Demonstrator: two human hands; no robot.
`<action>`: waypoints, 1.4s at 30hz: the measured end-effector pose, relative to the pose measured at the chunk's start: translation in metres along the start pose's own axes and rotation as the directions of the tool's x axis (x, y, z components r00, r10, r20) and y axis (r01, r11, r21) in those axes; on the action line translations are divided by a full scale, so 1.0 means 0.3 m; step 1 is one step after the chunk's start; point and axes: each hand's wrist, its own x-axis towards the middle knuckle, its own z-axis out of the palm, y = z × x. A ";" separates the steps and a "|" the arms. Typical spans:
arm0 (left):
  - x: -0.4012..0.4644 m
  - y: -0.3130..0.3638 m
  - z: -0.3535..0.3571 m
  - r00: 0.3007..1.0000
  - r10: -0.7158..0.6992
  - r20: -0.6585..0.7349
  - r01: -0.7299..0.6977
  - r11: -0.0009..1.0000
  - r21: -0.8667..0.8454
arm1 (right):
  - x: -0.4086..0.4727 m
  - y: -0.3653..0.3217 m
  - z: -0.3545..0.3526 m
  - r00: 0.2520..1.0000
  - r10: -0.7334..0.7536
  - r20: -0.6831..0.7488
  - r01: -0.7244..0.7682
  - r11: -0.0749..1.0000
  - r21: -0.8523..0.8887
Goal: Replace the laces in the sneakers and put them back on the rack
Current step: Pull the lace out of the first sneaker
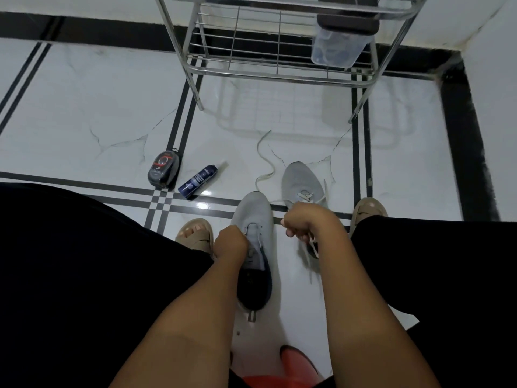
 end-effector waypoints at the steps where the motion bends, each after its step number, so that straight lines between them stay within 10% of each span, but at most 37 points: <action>1: 0.001 0.020 -0.014 1.000 -0.002 0.007 0.003 0.998 -0.064 | -0.016 0.001 -0.023 1.000 -0.027 0.010 0.027 1.000 0.015; 6: 0.010 0.189 -0.125 0.867 0.496 0.056 -0.464 0.842 -0.275 | -0.089 0.009 -0.105 0.935 -0.355 0.024 0.323 0.875 0.361; 9: -0.052 0.238 -0.201 0.725 0.610 0.319 -0.400 0.750 -0.527 | -0.144 0.021 -0.182 0.834 -0.468 -0.292 0.499 0.413 0.762; 11: -0.089 0.239 -0.257 0.716 0.617 0.325 -0.332 0.711 -0.620 | -0.157 0.053 -0.242 0.781 -0.155 -0.605 0.610 -0.020 0.792; 13: -0.094 0.235 -0.310 0.770 0.602 0.210 -0.295 0.628 -0.721 | -0.156 0.120 -0.283 0.669 0.296 -0.682 0.742 -0.214 0.636; 16: -0.123 0.261 -0.412 0.775 0.604 0.187 -0.012 0.310 -0.951 | -0.129 0.206 -0.261 0.523 0.530 -0.667 0.771 0.039 0.636; 19: -0.175 0.315 -0.506 0.763 0.638 0.101 0.094 0.045 -0.995 | -0.067 0.128 -0.163 0.695 0.157 -0.702 0.658 0.256 0.708; 22: -0.210 0.341 -0.566 0.809 0.586 0.042 0.141 -0.124 -0.982 | -0.068 0.009 -0.029 0.852 -0.267 -0.451 0.522 0.495 0.694; 26: -0.195 0.306 -0.634 0.916 0.401 -0.019 0.096 -0.264 -0.960 | -0.128 -0.005 0.057 0.819 -0.538 -0.197 0.519 0.551 0.653; 29: -0.218 0.275 -0.643 0.927 0.368 -0.071 0.021 -0.241 -0.970 | -0.175 -0.030 0.019 0.793 -0.560 -0.241 0.544 0.470 0.695; 34: -0.330 0.270 -0.654 0.863 0.482 -0.152 -0.266 0.177 -0.948 | -0.256 -0.063 0.037 0.808 -0.498 -0.315 0.589 0.667 0.455; 42: -0.462 0.264 -0.696 0.836 0.532 -0.134 -0.258 0.165 -0.952 | -0.359 -0.058 0.085 0.582 -0.178 -0.794 0.540 0.814 0.213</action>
